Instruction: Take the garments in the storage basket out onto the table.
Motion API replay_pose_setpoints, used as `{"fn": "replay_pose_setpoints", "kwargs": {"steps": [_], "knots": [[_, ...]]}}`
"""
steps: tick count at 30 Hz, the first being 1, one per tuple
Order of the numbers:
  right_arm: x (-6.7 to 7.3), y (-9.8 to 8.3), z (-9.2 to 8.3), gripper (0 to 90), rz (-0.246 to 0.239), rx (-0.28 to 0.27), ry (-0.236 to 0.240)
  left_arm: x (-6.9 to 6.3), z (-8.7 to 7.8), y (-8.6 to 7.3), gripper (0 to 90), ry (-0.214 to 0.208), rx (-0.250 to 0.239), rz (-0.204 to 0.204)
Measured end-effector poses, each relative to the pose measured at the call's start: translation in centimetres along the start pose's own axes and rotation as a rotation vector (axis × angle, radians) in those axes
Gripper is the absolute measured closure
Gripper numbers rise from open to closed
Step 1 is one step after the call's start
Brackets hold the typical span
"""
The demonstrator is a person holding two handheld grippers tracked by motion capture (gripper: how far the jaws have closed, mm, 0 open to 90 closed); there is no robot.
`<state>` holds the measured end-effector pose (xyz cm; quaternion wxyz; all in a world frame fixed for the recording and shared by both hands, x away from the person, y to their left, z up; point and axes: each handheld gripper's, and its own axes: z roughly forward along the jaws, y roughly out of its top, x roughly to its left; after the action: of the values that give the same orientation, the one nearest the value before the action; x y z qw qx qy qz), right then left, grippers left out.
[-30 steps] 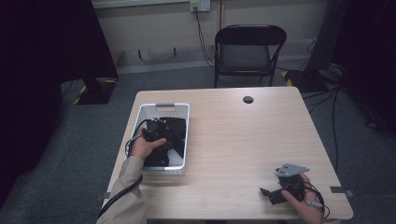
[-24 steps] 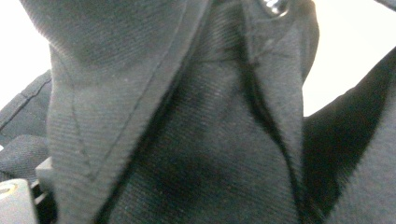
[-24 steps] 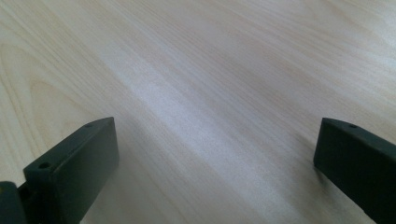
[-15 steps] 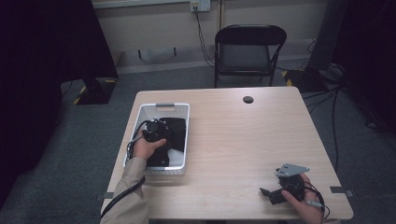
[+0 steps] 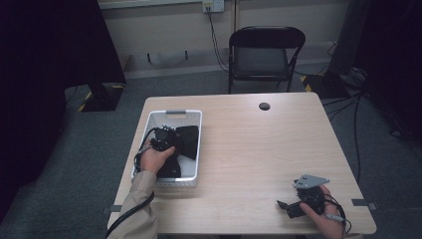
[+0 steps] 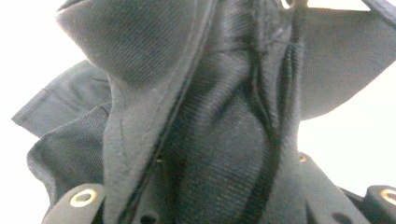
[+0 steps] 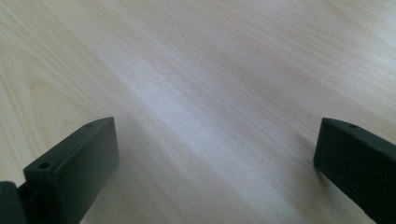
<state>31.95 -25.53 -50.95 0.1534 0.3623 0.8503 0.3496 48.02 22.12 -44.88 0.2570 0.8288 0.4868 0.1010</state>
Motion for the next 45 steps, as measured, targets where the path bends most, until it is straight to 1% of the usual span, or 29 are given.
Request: {"fn": "replay_pose_setpoints", "kwargs": {"steps": [2,5,8,10,12,14,20,23,27,30,35,40,43,45], "knots": [[0.0,0.0,0.0,0.0,0.0,0.0,0.0,0.0,-0.8,0.2,71.2,-0.006,-0.02,-0.005],[0.0,0.0,0.0,0.0,0.0,0.0,0.0,0.1,-2.0,0.6,71.7,-0.016,-0.036,-0.006],[0.0,0.0,0.0,0.0,0.0,0.0,0.0,0.0,-3.4,1.0,71.9,-0.021,-0.061,0.003],[0.0,0.0,0.0,0.0,0.0,0.0,0.0,0.0,-4.3,1.2,71.9,-0.033,-0.084,-0.005],[0.0,0.0,0.0,0.0,0.0,0.0,0.0,0.0,-5.1,1.3,71.8,-0.049,-0.099,-0.005],[0.0,0.0,0.0,0.0,0.0,0.0,0.0,0.0,-5.8,1.4,71.8,-0.065,-0.104,-0.009],[0.0,0.0,0.0,0.0,0.0,0.0,0.0,0.0,-7.9,2.0,71.8,-0.08,-0.14,-0.013],[0.0,0.0,0.0,0.0,0.0,0.0,0.0,-0.2,-8.9,2.3,71.7,-0.085,-0.153,-0.014],[0.0,0.0,0.0,0.0,0.0,0.0,0.0,-0.5,-10.0,2.8,71.7,-0.109,-0.17,-0.018],[0.0,0.0,0.0,0.0,0.0,0.0,0.0,-1.0,-10.5,3.2,71.8,-0.107,-0.166,0.003],[0.0,0.0,0.0,0.0,0.0,0.0,0.0,-1.9,-11.5,3.9,71.8,-0.126,-0.181,0.031],[0.0,0.0,0.0,0.0,-0.001,0.0,0.0,-3.2,-12.3,4.8,71.5,-0.143,-0.191,0.065],[0.0,0.0,0.0,0.0,-0.001,0.0,0.0,-4.1,-12.7,5.5,71.5,-0.145,-0.192,0.084],[0.0,0.0,0.0,0.0,-0.001,0.0,0.0,-4.8,-13.0,6.0,71.5,-0.149,-0.196,0.105]]}}
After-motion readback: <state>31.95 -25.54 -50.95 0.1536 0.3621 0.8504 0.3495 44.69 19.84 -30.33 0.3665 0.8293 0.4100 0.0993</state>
